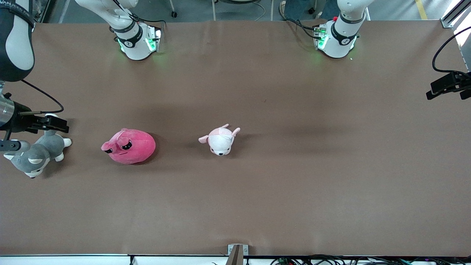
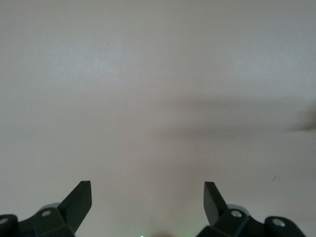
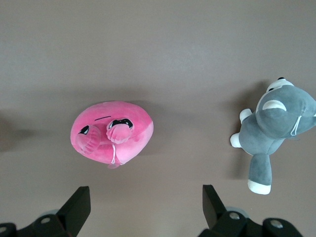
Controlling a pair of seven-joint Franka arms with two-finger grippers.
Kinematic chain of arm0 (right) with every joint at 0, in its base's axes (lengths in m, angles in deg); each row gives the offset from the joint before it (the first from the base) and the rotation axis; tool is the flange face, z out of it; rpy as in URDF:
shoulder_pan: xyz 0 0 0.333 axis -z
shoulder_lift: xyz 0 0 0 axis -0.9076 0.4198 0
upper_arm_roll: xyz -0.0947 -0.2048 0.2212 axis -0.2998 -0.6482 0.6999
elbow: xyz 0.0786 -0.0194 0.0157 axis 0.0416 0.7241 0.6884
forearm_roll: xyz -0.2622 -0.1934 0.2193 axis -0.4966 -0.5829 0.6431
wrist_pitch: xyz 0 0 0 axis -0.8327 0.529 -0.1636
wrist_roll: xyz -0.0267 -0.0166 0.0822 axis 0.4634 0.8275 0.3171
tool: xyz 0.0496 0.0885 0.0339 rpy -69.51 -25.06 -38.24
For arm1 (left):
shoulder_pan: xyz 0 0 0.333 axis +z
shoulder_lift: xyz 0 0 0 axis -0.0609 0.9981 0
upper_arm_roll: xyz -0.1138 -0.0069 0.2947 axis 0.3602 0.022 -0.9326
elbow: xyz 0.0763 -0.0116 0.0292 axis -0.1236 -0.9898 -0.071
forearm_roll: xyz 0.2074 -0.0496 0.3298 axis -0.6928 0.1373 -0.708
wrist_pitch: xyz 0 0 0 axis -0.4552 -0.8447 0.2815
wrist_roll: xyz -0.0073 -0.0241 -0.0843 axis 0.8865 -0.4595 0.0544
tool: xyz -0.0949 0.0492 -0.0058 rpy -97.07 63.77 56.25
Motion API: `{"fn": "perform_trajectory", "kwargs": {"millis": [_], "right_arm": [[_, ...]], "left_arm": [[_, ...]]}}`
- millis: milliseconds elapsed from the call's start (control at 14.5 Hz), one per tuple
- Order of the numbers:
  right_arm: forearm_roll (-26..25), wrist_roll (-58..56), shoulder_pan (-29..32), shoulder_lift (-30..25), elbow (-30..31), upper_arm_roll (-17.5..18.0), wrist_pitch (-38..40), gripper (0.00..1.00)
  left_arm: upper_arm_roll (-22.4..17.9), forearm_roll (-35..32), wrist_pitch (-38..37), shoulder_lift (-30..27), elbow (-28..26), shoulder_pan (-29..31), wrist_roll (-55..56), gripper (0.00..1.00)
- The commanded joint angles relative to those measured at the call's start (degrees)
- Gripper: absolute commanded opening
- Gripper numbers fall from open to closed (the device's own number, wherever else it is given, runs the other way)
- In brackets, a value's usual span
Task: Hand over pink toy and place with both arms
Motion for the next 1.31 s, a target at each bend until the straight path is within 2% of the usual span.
{"fn": "perform_trajectory", "kwargs": {"millis": [0,276,414,759,897,1034,1241], "right_arm": [[-1.1,-0.4,0.1,0.4,-1.2,0.2,0.7,1.00],[-0.2,-0.3,0.3,0.0,-2.7,0.2,2.1,1.00],[0.4,-0.3,0.4,-0.9,-2.7,0.2,6.5,1.00],[3.8,-0.5,1.7,-8.2,3.3,-0.1,7.6,1.00],[3.8,-0.6,1.7,-12.1,6.7,-0.1,6.5,1.00],[3.7,-0.6,1.3,-14.3,8.6,-0.1,5.9,1.00],[3.7,-0.6,1.2,-15.5,9.5,0.2,5.8,1.00]], "left_arm": [[0.1,-0.4,0.3,0.3,0.7,0.2,1.3,1.00],[0.1,-0.4,0.3,0.3,0.7,0.0,1.3,1.00],[0.3,-0.6,0.3,0.3,0.6,0.0,1.3,1.00],[0.2,-0.6,0.3,0.6,0.7,-0.2,1.3,1.00],[-1.0,-1.8,0.3,0.7,0.7,-2.9,1.6,1.00],[-5.8,-4.1,0.3,0.6,0.7,-9.1,2.0,1.00],[-15.4,-4.1,0.2,0.4,0.7,-18.8,1.9,1.00]]}}
